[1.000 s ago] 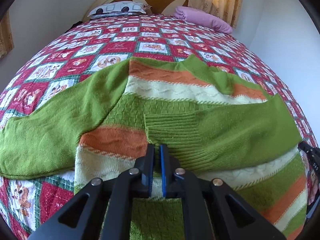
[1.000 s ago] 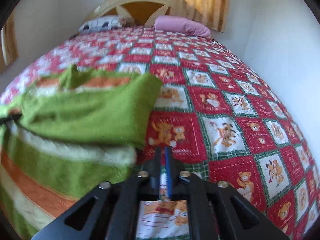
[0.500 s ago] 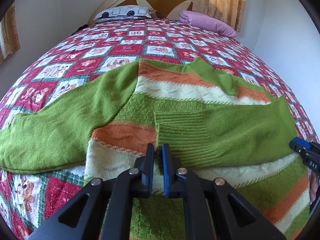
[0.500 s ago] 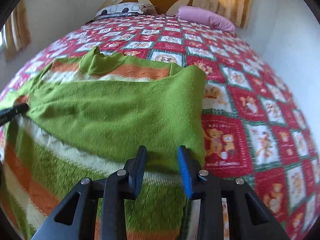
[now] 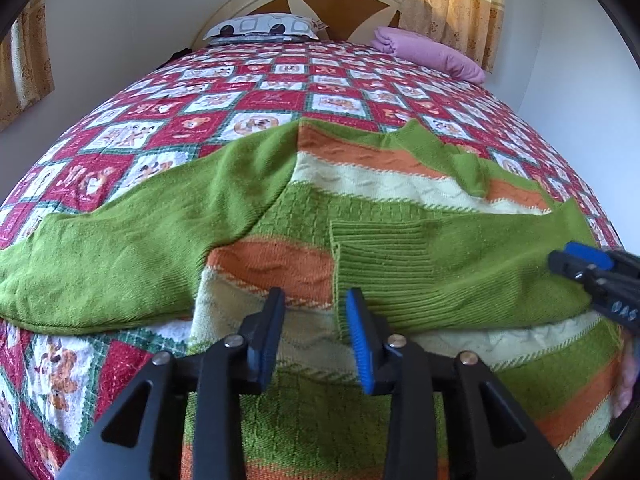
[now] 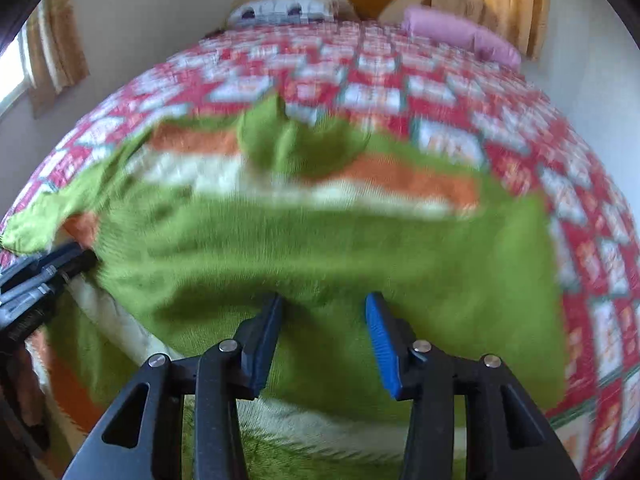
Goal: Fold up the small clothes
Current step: 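Move the left tool to the other green sleeve cuff, then close the left tool on the sleeve cuff and lift it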
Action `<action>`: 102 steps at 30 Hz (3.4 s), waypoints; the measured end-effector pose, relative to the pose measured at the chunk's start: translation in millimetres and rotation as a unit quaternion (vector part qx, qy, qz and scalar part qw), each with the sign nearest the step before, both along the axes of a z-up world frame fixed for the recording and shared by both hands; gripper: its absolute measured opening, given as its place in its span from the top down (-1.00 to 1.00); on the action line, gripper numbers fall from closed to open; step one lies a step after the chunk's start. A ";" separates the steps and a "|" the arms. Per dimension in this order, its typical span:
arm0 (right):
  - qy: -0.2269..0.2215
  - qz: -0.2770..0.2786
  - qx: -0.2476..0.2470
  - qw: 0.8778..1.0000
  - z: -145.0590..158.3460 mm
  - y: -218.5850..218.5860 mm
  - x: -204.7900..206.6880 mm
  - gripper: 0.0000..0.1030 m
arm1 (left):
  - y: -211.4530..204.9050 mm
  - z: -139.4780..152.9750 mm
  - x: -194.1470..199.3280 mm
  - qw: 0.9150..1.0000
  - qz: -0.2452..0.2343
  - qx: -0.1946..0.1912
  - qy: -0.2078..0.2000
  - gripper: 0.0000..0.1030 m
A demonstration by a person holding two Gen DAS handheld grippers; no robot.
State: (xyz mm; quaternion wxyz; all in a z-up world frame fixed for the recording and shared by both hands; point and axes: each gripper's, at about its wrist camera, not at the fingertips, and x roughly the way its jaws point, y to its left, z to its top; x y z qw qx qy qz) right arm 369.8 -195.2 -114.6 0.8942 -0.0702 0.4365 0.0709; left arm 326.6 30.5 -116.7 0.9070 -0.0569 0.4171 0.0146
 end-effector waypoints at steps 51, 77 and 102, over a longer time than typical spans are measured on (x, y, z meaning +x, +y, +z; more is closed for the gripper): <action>-0.021 0.109 -0.015 0.994 -12.5 106.5 -48.3 -0.03 | 302.7 17.5 -139.5 0.951 0.309 -0.002 -0.012 -0.40; -0.028 0.106 -0.025 0.994 -13.8 110.5 -49.4 -0.07 | 339.4 11.4 -105.4 0.935 0.339 -0.092 -0.038 0.85; -0.050 0.112 0.054 0.991 63.1 12.7 -119.8 -0.14 | 229.5 136.6 -78.8 0.965 0.184 -0.121 -0.141 0.85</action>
